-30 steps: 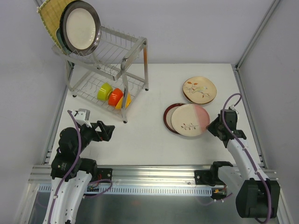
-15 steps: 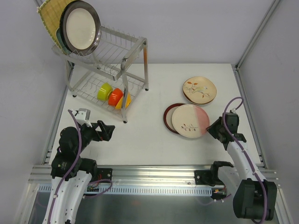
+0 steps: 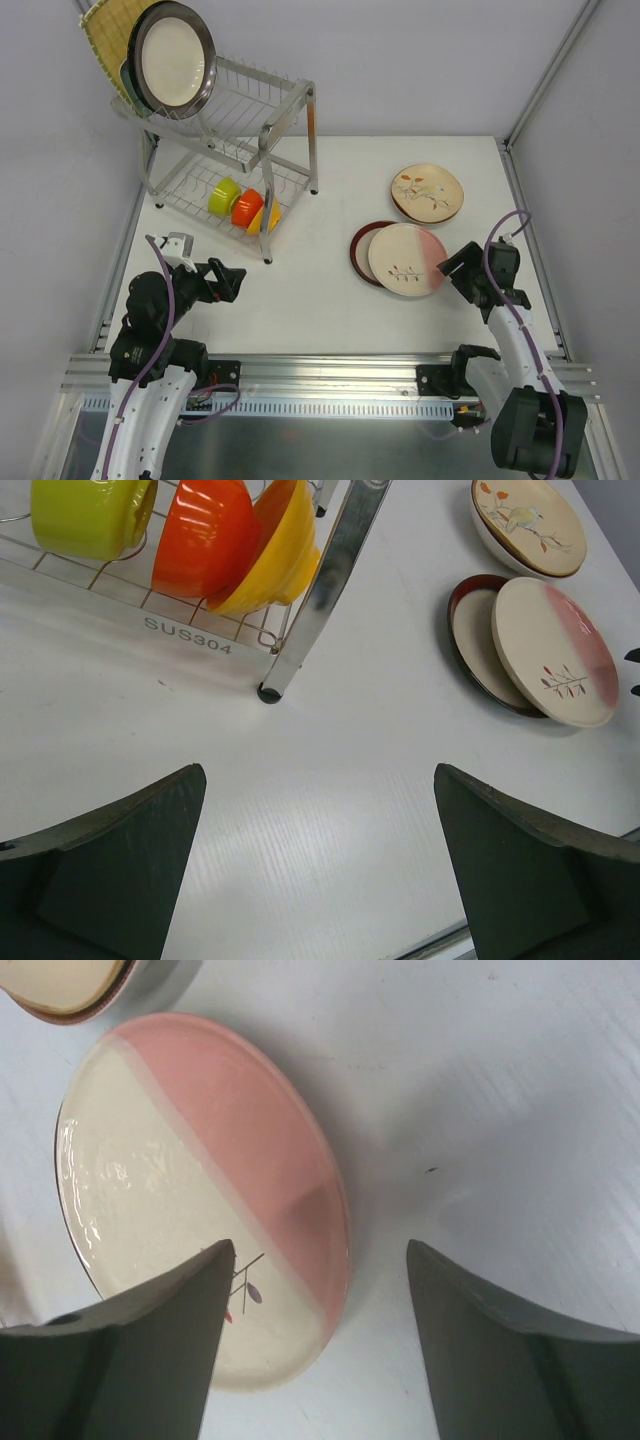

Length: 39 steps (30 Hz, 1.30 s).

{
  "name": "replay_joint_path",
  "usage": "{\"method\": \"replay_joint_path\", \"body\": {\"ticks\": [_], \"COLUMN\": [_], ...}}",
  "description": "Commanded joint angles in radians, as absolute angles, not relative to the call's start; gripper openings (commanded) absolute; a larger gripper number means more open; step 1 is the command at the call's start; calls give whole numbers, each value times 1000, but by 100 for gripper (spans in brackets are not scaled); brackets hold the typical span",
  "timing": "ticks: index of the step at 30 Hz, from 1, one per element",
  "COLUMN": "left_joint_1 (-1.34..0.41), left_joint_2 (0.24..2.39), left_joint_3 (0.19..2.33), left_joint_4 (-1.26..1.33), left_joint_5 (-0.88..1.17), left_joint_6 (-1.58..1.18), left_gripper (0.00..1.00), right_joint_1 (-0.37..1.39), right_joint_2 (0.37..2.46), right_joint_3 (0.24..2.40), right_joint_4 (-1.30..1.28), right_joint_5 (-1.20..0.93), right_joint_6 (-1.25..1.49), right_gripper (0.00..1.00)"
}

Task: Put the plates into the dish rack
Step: Grab a plate with the right arm

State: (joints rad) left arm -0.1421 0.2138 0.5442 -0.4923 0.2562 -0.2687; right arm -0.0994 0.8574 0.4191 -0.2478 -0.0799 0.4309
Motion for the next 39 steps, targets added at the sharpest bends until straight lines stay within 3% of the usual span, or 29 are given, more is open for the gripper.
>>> {"method": "replay_joint_path", "body": {"ticks": [1,4,7,17,25,33,39], "left_joint_1": [-132,-132,-132,-130,-130,-130,-130], "left_joint_2": [218,216,216,215,219,221,221], "left_joint_3": [555,555,555,555,555,555,555], "left_joint_4": [-472,-472,-472,-471,-472,-472,-472], "left_joint_5": [265,264,264,268,273,272,273], "left_joint_6": [-245,-245,-245,-247,-244,-242,-242], "left_gripper": [99,99,99,99,99,99,99], "right_joint_1": [-141,-176,-213,-304,-305,-305,-305], "right_joint_2": [841,850,868,974,1129,1350,1373], "right_joint_3": [393,365,312,129,107,117,135], "right_joint_4": [-187,-137,-37,377,540,710,716], "right_joint_5": [-147,-227,-307,-477,-540,-630,-644], "right_joint_6": [420,428,462,571,584,612,607], "right_gripper": [75,84,85,85,86,81,73]}}
